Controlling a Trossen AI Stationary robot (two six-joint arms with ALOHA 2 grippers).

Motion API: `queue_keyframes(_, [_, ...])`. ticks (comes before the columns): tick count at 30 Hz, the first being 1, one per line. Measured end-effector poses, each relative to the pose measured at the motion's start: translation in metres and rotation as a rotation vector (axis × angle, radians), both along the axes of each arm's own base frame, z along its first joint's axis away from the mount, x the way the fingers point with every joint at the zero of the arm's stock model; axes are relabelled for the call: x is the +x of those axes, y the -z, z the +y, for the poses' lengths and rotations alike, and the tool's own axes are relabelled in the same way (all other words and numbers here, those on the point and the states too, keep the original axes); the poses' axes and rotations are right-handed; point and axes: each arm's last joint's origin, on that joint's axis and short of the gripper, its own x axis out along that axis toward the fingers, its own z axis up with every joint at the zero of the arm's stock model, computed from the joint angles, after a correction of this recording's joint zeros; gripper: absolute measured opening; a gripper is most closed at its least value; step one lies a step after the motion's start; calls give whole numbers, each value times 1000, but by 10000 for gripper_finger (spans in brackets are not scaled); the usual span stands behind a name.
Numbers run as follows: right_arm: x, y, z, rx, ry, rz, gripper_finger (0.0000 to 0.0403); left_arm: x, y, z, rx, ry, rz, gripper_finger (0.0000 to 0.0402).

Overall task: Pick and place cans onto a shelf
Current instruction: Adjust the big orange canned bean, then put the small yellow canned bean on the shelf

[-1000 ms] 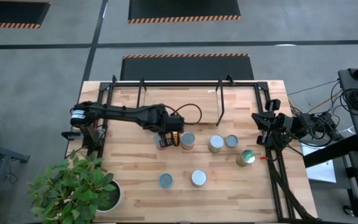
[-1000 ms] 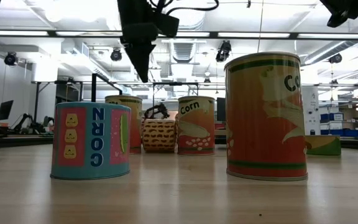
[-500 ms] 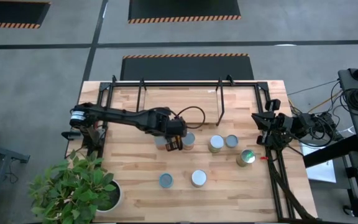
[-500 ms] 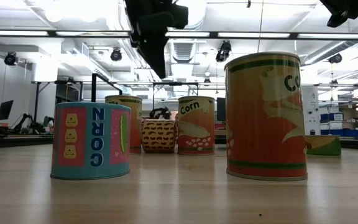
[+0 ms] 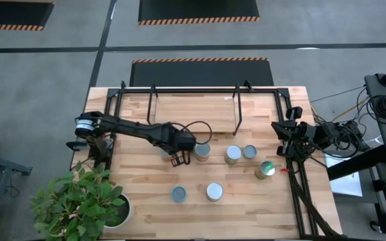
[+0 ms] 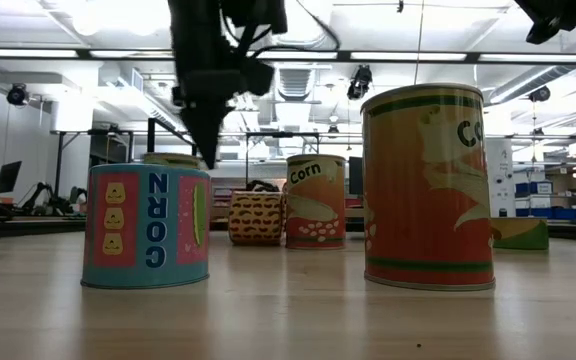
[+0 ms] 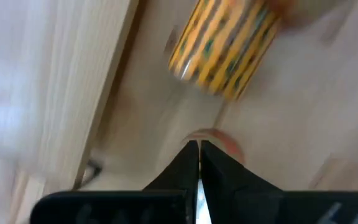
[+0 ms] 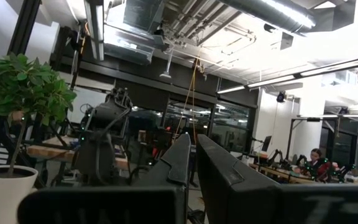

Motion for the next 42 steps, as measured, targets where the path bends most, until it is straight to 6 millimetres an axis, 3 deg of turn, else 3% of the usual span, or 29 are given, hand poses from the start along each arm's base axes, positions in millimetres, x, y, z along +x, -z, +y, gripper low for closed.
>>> queue_keyframes(3, [0, 0, 0, 0, 0, 0, 18, -3, -3, -1, 6, -17, 28, 0])
queue_keyframes(11, [0, 0, 0, 0, 0, 0, 18, 16, -8, -8, -3, 29, -163, 0])
queue_keyframes(16, [0, 0, 0, -1, 0, 1, 18, 18, -7, -8, -5, 21, -184, 0])
queue_keyframes(24, [0, 0, 0, 0, 0, 0, 18, 25, -3, -7, -13, -160, -314, 11])
queue_keyframes(29, [0, 0, 0, 0, 0, 0, 18, 19, 10, -6, -39, -296, -307, 58])
queue_keyframes(34, [0, 0, 0, 0, 0, 0, 18, 15, 23, -5, -20, -380, -330, 141])
queue_keyframes(42, [0, 0, 0, 0, -1, 0, 18, 14, 35, -3, 1, -380, -363, 243])
